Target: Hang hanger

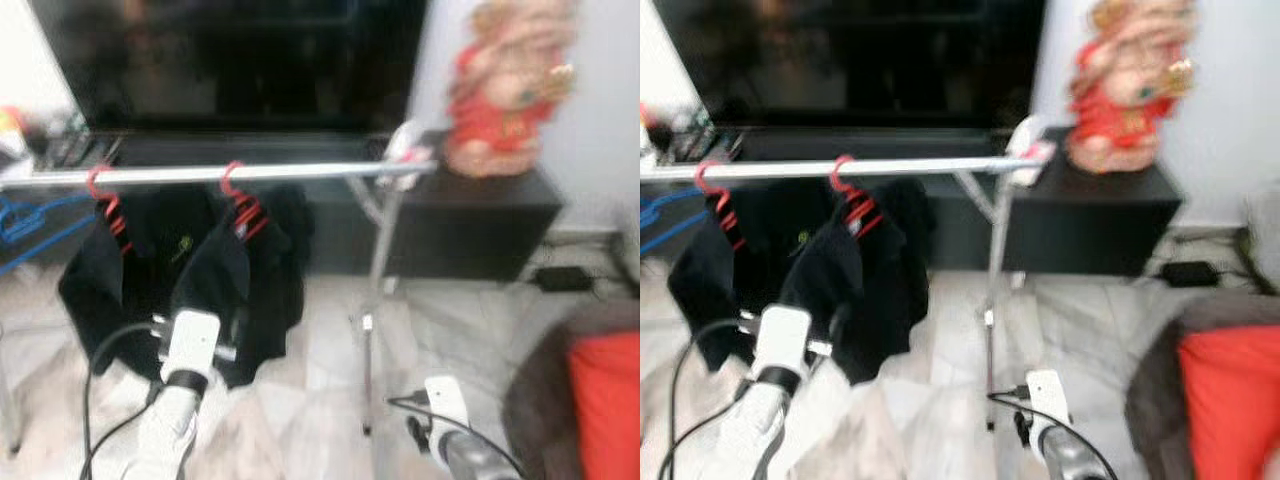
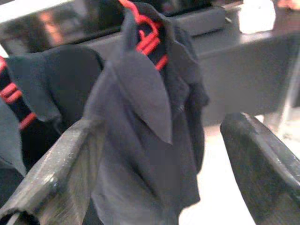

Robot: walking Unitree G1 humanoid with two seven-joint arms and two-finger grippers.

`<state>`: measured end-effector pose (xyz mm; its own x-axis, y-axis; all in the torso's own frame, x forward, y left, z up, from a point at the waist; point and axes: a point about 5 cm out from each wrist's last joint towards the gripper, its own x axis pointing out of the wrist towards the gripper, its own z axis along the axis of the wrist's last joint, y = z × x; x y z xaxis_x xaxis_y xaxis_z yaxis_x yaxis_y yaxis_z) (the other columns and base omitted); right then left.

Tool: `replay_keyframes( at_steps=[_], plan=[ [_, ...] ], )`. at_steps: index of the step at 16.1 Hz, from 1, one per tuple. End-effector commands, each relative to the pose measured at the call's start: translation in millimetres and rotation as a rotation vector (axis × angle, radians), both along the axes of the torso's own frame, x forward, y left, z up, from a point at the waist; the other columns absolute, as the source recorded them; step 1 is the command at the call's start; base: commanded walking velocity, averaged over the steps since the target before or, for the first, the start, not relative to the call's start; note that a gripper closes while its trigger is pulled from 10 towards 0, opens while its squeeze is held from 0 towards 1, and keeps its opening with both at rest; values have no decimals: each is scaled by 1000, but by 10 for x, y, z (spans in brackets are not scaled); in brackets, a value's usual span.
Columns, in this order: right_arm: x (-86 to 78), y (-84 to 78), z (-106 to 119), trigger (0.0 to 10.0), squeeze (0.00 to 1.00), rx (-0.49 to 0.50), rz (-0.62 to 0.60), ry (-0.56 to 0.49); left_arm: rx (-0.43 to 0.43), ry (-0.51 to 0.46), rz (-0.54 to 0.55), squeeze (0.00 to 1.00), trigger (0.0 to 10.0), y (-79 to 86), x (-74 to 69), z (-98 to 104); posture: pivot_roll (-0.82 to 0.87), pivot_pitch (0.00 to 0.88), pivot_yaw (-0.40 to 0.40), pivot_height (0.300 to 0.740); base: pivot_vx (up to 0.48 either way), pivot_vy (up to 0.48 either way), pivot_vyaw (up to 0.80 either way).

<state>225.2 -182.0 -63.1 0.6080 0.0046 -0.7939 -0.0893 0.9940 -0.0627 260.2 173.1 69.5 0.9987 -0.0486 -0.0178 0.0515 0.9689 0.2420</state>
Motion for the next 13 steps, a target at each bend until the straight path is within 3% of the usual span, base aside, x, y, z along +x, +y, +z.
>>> replay_keyframes(
  at_steps=[1, 3, 4, 7, 10, 13],
  plan=[
    [35, 81, 13, 10000, 0, 12, 7, -10, 4, 66, 19, 0, 10000, 50, 78, -79, -69, 0, -22, 740, 0, 0, 0],
    [29, 103, 7, 10000, 0, 16, 4, -11, -9, 155, 41, 0, 10000, 40, 209, -211, -74, 0, -22, 740, 0, 0, 0],
    [25, 108, 4, 10000, 0, 18, 2, -11, -8, 248, 44, 0, 10000, 27, 274, -331, -76, 0, -21, 740, 0, 0, 0],
    [2, 108, -9, 10000, 0, 19, -1, -9, -45, 402, 46, 0, 10000, -18, 342, -548, -80, 0, -24, 740, 0, 0, 0],
    [-6, 58, -9, 10000, 0, 17, -13, -10, -37, 582, 79, 0, 10000, -55, 291, -787, -88, 0, -27, 740, 0, 0, 0],
    [-6, 18, -5, 10000, 0, 14, -24, -9, -46, 690, 90, 0, 10000, -88, 177, -937, -92, 0, -29, 740, 0, 0, 0]
  ],
)
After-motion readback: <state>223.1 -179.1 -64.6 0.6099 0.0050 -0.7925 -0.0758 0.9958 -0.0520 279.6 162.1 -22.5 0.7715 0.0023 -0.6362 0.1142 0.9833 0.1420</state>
